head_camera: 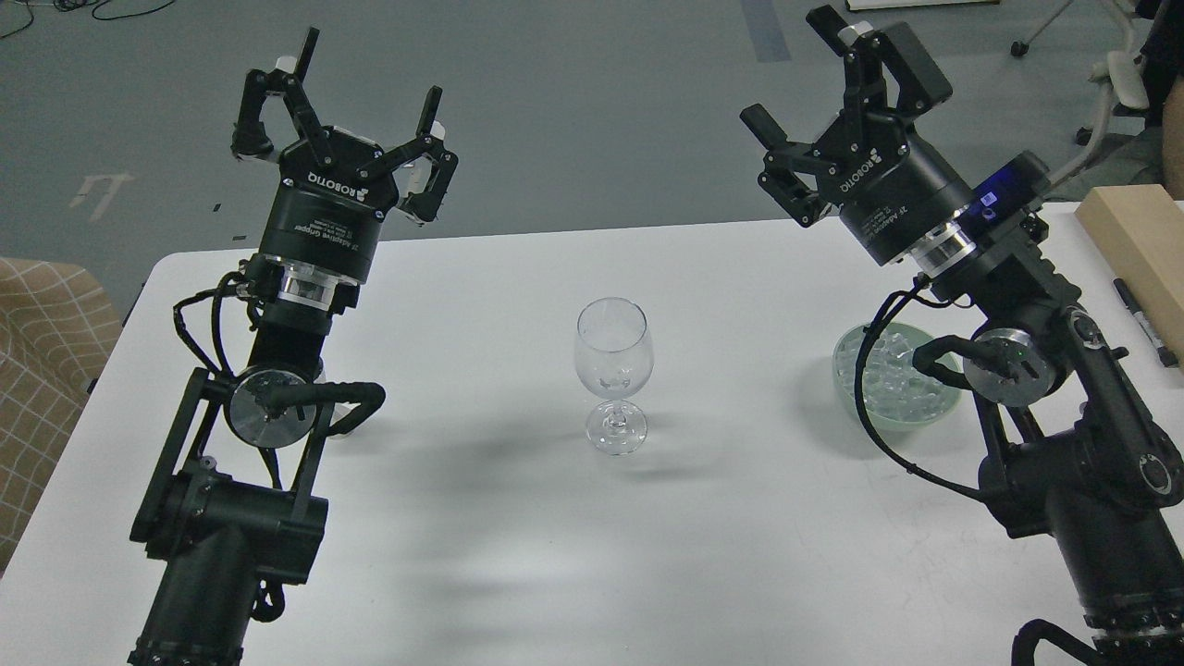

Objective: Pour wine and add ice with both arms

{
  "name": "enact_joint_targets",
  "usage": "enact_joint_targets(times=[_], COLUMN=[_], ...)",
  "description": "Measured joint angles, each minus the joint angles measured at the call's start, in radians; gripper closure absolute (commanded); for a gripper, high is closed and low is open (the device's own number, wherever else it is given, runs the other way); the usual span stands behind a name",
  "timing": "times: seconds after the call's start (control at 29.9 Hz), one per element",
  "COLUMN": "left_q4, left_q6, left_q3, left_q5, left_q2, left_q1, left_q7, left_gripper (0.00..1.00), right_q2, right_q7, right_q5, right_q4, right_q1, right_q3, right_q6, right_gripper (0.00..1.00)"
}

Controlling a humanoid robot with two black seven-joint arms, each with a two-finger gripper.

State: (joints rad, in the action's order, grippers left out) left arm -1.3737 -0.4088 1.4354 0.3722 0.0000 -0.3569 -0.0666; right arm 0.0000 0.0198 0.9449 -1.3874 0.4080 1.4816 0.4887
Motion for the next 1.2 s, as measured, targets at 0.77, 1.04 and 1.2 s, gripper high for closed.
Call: enact_joint_targets(times=[0.77,1.04,1.2], left_q4=[0.001,0.0,-0.011], left_q6=[-0.01,-0.002,0.025], left_q3=[-0.003,0.008,0.017], left_q5=[-0.004,-0.011,-0.094], left_q2=[0.0,0.0,0.0], left_q1=[0.003,0.008,0.014], left_q7=[0.005,0.001,0.002], left_gripper=[0.01,0.01,0.01], right_q2=[0.0,0.0,0.0], right_q7=[0.0,0.0,0.0], right_q5=[-0.001,-0.001,-0.002], right_q4=[0.002,-0.001,0.0], right_q1=[0.001,0.001,-0.001], right_q3=[0.005,0.011,0.015], right_q6=[0.0,0.0,0.0], right_gripper=[0.0,0.0,0.0])
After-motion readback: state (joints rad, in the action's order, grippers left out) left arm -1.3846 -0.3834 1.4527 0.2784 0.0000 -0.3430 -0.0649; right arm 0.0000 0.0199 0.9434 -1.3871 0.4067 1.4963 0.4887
